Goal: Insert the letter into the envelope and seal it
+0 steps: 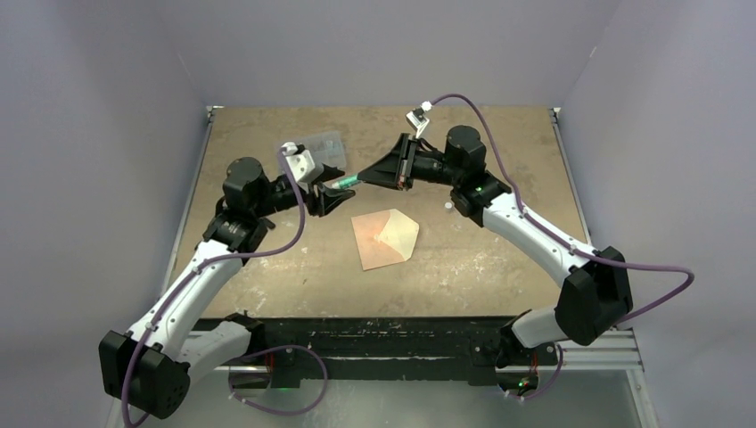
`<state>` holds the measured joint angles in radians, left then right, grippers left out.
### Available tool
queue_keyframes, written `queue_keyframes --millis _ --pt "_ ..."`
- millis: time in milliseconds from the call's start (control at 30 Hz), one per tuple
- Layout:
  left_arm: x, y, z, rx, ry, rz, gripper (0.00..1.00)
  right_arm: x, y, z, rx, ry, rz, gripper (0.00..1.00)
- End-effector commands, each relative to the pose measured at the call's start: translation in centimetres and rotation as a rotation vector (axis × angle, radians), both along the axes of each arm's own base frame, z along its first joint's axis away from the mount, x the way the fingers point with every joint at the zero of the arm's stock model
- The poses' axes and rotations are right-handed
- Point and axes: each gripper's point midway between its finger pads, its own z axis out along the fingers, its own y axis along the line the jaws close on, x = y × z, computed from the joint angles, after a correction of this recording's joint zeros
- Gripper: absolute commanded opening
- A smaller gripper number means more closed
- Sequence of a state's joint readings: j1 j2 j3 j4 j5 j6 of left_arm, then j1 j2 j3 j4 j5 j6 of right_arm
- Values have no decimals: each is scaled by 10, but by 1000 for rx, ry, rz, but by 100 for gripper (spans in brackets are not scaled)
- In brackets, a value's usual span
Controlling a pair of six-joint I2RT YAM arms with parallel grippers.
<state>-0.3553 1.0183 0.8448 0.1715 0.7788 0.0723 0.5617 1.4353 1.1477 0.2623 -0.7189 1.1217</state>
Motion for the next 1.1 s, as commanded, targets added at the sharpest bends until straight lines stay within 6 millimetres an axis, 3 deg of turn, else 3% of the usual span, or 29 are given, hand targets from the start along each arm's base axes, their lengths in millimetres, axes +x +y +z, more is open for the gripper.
queue_keyframes --millis 0,133,333,533,600,767,933,1033,1067 --pt "4 12 12 68 -5 72 48 -6 -6 16 15 -63 -7 0" --pt "-1 9 16 83 -16 31 48 -7 -5 14 3 -69 1 0" --pt "-7 6 5 123 -4 -23 34 -5 -4 12 -9 -73 5 0" --pt "-7 9 0 150 -6 -10 34 -4 -3 14 -9 -76 8 0" --pt "-8 7 3 138 -18 -25 23 -3 -2 15 -8 -83 6 0" --pt "0 1 12 65 -16 -22 1 4 0 15 -1 -89 -19 16" --pt "5 -3 12 21 -6 -20 0 11 6 11 -8 -92 -34 29" --pt "9 -3 9 22 10 -2 0 13 10 12 -1 -102 -35 46" --pt "11 -2 8 21 15 9 0 12 12 12 3 -104 -29 48"
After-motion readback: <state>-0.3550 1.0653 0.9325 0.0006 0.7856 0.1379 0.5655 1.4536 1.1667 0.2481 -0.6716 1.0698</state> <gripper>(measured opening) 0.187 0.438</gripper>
